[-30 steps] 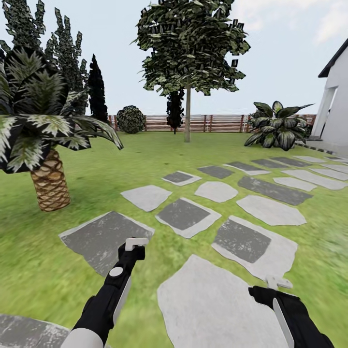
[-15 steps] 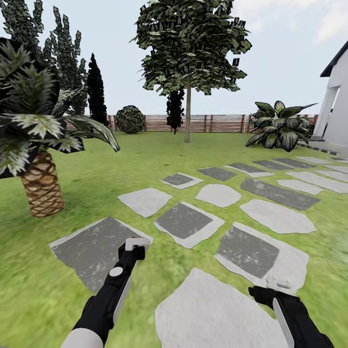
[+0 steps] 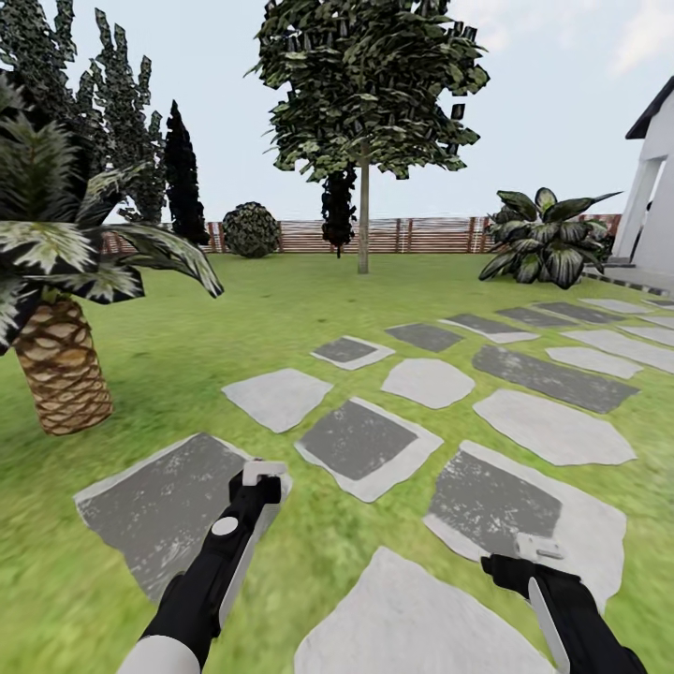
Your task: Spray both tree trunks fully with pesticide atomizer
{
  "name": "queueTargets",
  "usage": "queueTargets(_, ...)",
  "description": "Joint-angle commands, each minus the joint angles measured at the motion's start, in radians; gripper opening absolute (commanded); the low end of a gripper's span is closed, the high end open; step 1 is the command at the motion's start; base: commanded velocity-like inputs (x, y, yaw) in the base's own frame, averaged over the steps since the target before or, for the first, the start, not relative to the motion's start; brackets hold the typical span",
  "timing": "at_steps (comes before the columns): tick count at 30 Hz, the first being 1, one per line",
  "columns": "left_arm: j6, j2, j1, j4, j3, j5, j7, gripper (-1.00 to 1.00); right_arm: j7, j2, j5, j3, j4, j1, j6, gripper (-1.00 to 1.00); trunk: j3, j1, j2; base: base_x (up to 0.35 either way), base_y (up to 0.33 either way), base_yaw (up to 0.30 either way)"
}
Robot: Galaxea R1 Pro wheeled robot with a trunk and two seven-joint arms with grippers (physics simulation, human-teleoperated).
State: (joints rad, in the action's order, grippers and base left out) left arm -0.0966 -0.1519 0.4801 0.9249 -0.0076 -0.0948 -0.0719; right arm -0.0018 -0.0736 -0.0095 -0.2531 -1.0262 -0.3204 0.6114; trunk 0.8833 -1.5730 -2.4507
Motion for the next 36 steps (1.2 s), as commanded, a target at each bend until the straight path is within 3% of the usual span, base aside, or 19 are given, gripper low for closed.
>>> queueTargets(1,0.000,0.000,0.000,0.000,0.000,0.000,0.000,-1.00,0.000,0.000,0.000,0.000,0.000,0.000,0.000,1.00,0.000,0.000,0.000,0.337,0.000,0.000)
queueTargets(36,0.000,0.000,0.000,0.000,-0.002,0.000,0.000,-1.00,0.000,0.000,0.000,0.002,0.002,0.000,-0.001,1.00,0.000,0.000,0.000,0.337,0.000,0.000)
